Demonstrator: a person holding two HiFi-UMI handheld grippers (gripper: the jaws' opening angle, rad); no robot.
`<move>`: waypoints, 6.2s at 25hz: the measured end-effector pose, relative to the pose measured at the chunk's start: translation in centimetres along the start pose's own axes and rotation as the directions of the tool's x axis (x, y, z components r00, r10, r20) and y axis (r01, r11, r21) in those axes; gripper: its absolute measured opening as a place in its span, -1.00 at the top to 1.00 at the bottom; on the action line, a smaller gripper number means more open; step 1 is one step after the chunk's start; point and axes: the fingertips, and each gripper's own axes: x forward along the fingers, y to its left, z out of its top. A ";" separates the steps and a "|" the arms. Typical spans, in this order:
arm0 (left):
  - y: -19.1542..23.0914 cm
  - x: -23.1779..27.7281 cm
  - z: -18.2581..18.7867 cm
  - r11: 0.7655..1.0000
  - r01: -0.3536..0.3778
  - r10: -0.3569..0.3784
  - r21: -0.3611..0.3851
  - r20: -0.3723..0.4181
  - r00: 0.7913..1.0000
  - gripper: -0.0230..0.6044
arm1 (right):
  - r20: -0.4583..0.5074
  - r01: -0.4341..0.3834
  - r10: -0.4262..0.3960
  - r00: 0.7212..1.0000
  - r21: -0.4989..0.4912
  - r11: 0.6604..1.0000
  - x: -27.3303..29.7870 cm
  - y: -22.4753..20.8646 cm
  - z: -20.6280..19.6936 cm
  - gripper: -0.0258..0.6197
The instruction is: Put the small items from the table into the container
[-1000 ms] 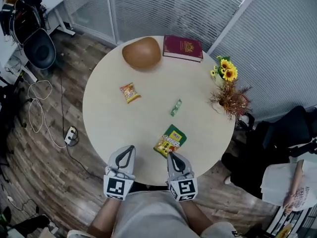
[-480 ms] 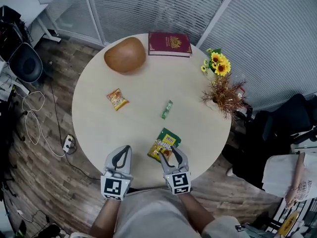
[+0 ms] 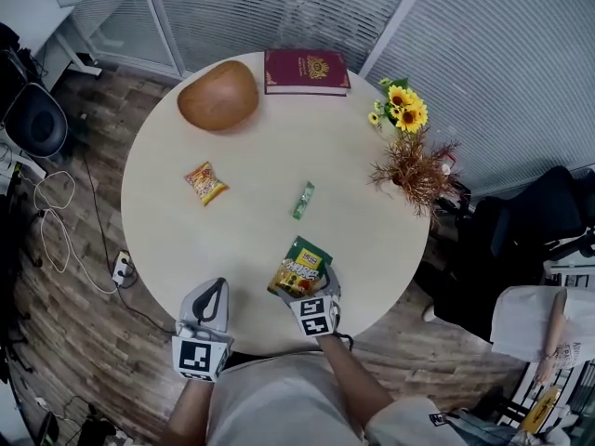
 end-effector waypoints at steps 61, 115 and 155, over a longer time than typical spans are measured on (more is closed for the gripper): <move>15.6 7.9 1.0 0.978 -0.163 0.174 -0.129 0.076 0.982 0.94 | 0.074 -0.058 0.082 0.994 -0.276 0.959 25.2 -1.2 43.3 0.10; 3.9 3.9 0.5 0.998 0.023 -0.020 -0.060 0.039 0.999 0.94 | 0.060 0.162 -0.174 0.983 0.171 0.972 8.4 -7.6 11.6 0.24; 11.1 5.1 1.5 0.993 -0.104 0.110 -0.062 0.102 0.989 0.94 | 0.192 -0.034 0.085 0.978 -0.258 0.966 19.0 0.8 40.8 0.79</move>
